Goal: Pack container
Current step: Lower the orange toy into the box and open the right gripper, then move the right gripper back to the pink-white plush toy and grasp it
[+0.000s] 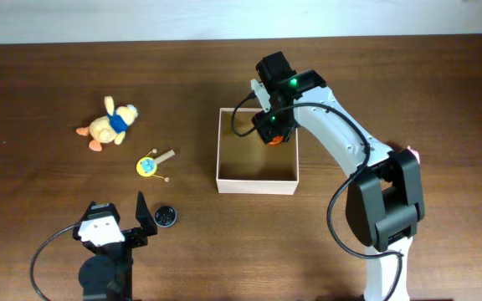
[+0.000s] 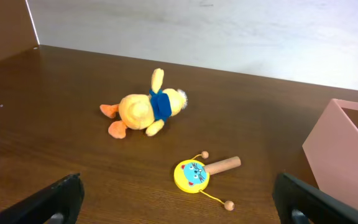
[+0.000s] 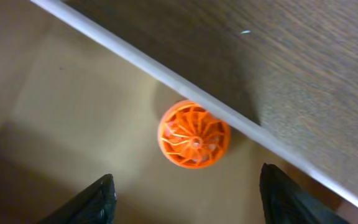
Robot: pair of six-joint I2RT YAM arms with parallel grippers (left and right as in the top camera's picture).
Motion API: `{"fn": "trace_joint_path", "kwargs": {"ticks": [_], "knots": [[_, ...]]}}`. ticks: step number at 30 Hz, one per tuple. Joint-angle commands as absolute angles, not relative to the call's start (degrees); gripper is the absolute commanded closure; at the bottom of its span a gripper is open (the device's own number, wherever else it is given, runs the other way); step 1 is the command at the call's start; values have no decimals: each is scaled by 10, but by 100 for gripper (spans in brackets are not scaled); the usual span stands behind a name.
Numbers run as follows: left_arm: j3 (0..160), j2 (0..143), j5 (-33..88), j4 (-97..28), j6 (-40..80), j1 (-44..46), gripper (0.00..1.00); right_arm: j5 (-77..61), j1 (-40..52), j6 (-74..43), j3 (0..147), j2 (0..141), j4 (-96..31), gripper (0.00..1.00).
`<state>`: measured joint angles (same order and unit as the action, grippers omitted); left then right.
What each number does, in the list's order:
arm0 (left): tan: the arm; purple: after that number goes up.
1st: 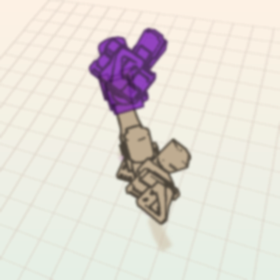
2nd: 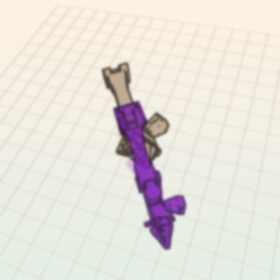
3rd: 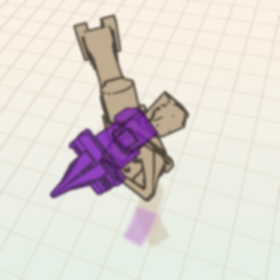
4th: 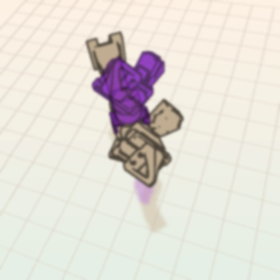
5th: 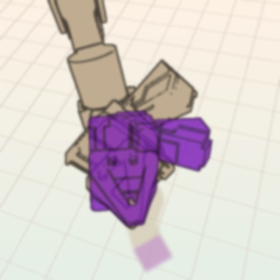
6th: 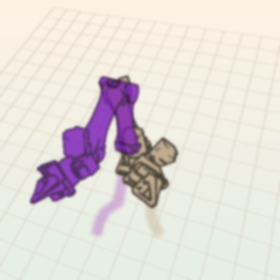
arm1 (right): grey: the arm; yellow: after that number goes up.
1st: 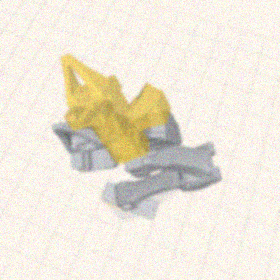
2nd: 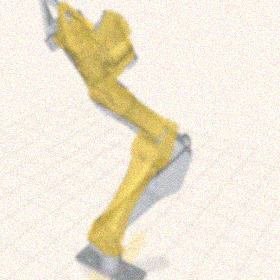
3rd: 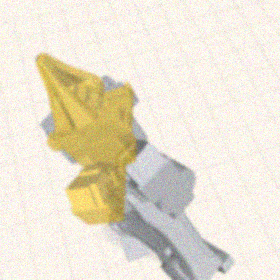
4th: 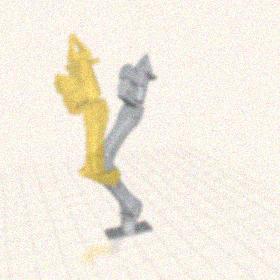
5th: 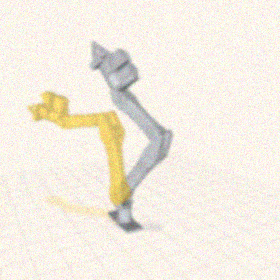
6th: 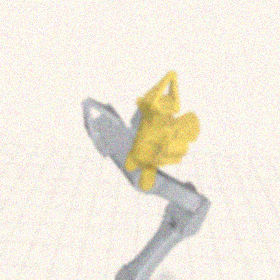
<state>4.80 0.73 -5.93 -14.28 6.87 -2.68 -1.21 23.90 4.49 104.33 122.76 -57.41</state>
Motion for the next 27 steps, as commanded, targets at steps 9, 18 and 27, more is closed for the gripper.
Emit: {"fn": "trace_joint_path", "kwargs": {"ticks": [9, 18, 27], "knots": [[44, 3, -52, -141, 60, -29, 1, -53, 293, 43, 1121, 1183, -633, 36], [44, 3, -52, -141, 60, -29, 1, 39, 297, 43, 1250, 1155, -712, 34], [44, 3, -52, -141, 60, -29, 1, 107, 189, -41, 1251, 1155, -760, 34]]}}
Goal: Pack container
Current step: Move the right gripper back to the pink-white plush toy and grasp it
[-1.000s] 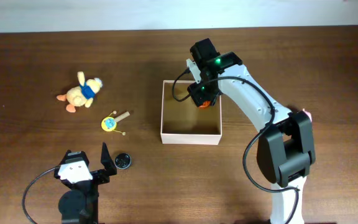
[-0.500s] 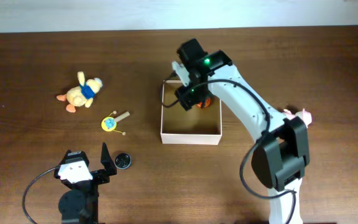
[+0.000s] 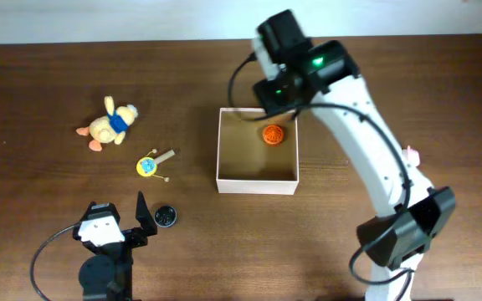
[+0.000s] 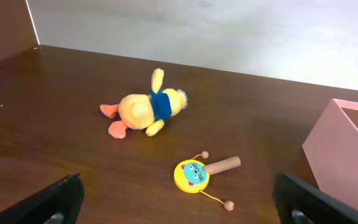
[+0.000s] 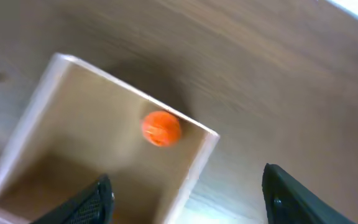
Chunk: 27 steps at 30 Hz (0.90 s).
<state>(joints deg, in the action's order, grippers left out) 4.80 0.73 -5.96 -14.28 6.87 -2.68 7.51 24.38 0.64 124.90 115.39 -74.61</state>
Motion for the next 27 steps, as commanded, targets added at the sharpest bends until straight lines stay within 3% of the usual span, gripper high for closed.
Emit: {"fn": "trace_joint_path", "kwargs": {"ticks": [1, 11, 27], "knots": [[44, 3, -52, -141, 60, -29, 1, 105, 173, -50, 1251, 1155, -768, 34], [44, 3, -52, -141, 60, -29, 1, 86, 25, -100, 1202, 1155, -832, 33], [44, 3, -52, -141, 60, -29, 1, 81, -43, -109, 962, 1155, -717, 32]]}}
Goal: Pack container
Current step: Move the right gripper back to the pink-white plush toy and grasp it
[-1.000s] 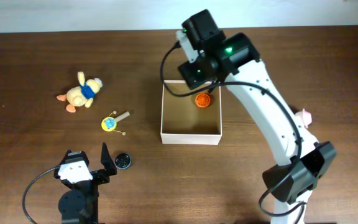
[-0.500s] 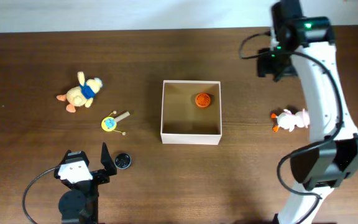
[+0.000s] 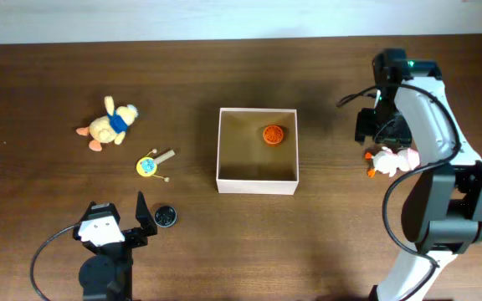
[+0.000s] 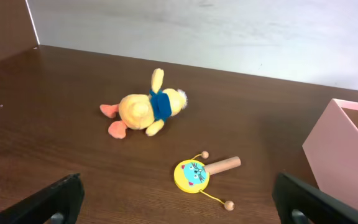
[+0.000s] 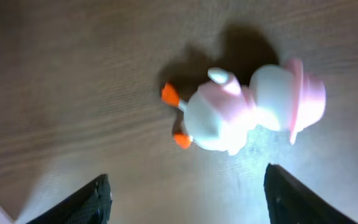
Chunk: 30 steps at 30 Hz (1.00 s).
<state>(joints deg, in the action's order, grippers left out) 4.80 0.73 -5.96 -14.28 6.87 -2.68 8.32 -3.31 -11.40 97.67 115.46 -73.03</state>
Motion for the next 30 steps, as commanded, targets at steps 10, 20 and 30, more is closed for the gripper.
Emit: {"fn": "trace_joint_path", "kwargs": {"ticks": [10, 20, 30], "knots": [[44, 3, -52, -141, 60, -29, 1, 82, -50, -53, 883, 1155, -625, 32], [44, 3, -52, -141, 60, -29, 1, 82, -50, -53, 837, 1155, -606, 33], [44, 3, -52, -141, 60, -29, 1, 97, -57, -54, 837, 1155, -606, 50]]}}
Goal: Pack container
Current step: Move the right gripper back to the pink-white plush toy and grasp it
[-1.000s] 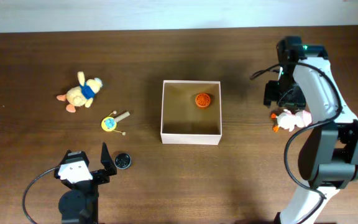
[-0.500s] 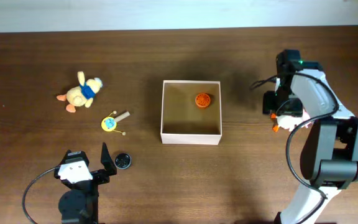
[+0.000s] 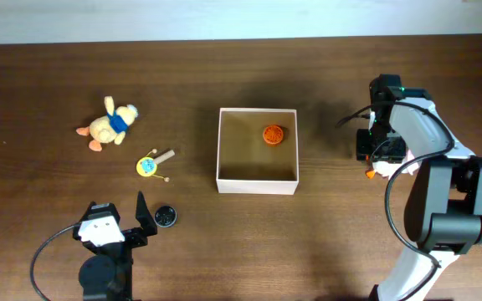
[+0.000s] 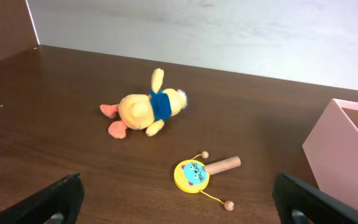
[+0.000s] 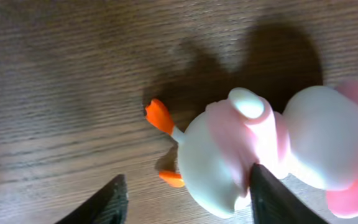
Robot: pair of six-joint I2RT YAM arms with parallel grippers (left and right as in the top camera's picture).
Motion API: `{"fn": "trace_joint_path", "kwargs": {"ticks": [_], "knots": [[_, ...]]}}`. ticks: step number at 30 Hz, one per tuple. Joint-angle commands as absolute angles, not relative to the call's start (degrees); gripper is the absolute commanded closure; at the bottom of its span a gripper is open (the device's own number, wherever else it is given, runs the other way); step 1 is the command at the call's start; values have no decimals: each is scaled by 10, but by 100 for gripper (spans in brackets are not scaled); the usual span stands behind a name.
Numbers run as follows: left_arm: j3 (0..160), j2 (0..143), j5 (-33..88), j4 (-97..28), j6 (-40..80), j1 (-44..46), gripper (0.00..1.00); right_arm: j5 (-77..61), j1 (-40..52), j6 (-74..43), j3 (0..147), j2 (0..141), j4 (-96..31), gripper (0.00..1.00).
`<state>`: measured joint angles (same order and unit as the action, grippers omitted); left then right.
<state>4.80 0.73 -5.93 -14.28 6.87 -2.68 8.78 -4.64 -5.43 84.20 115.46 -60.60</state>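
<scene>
The open cardboard box (image 3: 258, 177) stands mid-table with an orange ball (image 3: 274, 134) in its far right corner. A pink and white duck toy (image 5: 229, 155) lies on the table right of the box, mostly hidden under the arm in the overhead view (image 3: 386, 170). My right gripper (image 5: 188, 194) is open and low over it, one finger each side of its white body; its place overhead is (image 3: 376, 155). My left gripper (image 4: 179, 205) rests open at the near left. A yellow plush duck (image 4: 145, 109) and a yellow cat-face rattle drum (image 4: 194, 174) lie before it.
A small black disc (image 3: 166, 216) lies just right of the left gripper. The box's pink wall (image 4: 347, 162) shows at the right of the left wrist view. A pale wall borders the table's far edge.
My right gripper has come lower over the pink duck toy, which now fills more of the wrist view and sits between the fingers. The left arm has not moved.
My right gripper was open low inside the box over the orange ball. Then it stood high above the box, the ball left inside. Then it was over the pink duck toy at the right, and now it is close down around it.
</scene>
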Motion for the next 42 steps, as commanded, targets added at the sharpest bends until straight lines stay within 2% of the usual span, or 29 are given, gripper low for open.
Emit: {"fn": "trace_joint_path", "kwargs": {"ticks": [1, 12, 16, 20, 30, 42], "knots": [[44, 3, -52, -141, 60, -29, 1, 97, -61, -54, 837, 1155, -606, 50], [44, 3, -52, -141, 60, -29, 1, 97, -104, -53, 801, 1155, -594, 51], [44, 3, -52, -141, 60, -29, 1, 97, -107, -47, 799, 1155, -588, 55], [44, 3, -52, -141, 60, -29, 1, 97, -107, -47, 799, 1155, -583, 69], [44, 3, -52, -141, 60, -29, 1, 96, -105, -47, 799, 1155, -580, 96], [44, 3, -52, -141, 60, -29, 1, 84, -84, -47, 900, 1154, -638, 96]]}}
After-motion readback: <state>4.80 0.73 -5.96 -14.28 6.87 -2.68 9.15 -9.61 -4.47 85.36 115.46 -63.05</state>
